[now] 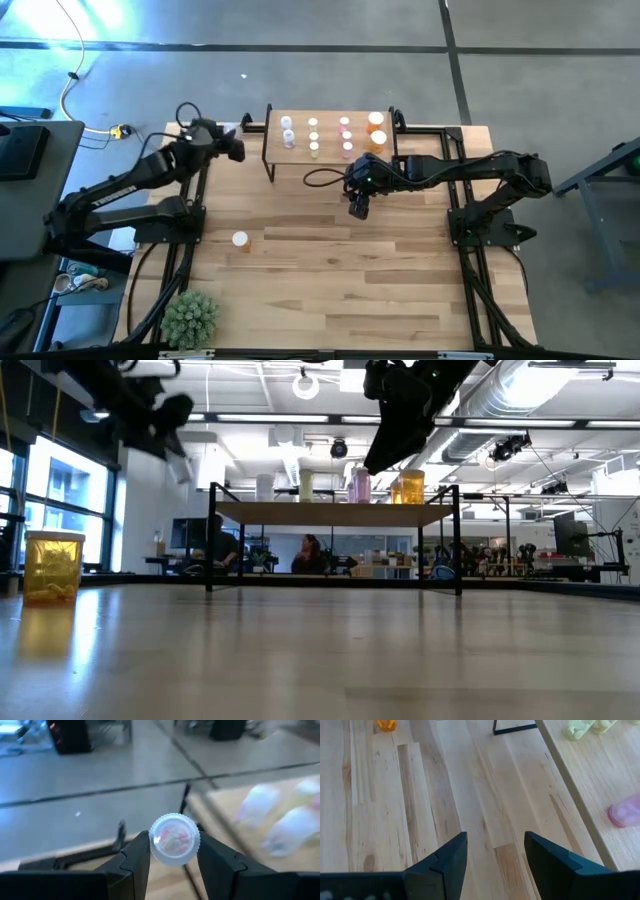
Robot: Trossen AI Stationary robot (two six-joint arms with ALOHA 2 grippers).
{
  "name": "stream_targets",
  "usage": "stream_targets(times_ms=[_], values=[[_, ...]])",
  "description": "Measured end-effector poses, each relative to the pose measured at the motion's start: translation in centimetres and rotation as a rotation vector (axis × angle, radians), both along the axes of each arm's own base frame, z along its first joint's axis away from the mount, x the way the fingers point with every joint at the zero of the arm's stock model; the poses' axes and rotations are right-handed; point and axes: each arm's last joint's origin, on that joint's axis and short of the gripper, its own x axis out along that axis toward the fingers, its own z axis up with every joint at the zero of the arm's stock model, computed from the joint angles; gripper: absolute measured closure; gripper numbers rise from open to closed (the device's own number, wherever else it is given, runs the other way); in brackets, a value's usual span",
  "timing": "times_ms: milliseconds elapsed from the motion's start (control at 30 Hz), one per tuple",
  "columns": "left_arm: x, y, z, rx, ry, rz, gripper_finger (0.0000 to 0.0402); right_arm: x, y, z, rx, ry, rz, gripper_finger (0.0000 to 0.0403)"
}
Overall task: Pick and place medicine bottles onto shelf by color
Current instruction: Put the transparent pill bottle on the shelf aligned with the transparent pill bottle
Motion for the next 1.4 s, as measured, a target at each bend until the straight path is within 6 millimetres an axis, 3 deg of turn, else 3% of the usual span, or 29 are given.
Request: stream_targets(times_ms=[300,667,833,1100,1400], values=[[1.8,-0.9,5.9,0.084,-0.059,-0.207,0.0272,0.0,0.0,0.0,0.0,0.0,0.0,0.0214],[6.6,-1.0,8.9,-0.017,0.084,-0.365,0.0272,0.0,0.0,0.0,0.0,0.0,0.0,0.0214],[8.8,-0.2,8.6,-0.122,0.126,-0.425,0.0272,0.0,0.0,0.0,0.001,0.0,0.001,0.0214],[11.8,1.0,5.9,-0.232,0.194,-0.482,0.0272,0.0,0.0,0.0,0.001,0.0,0.001,0.0214],[13.7,1.9,3.6,-0.295,0.261,-0.485,0.0272,0.0,0.0,0.0,0.001,0.0,0.001,0.0214]])
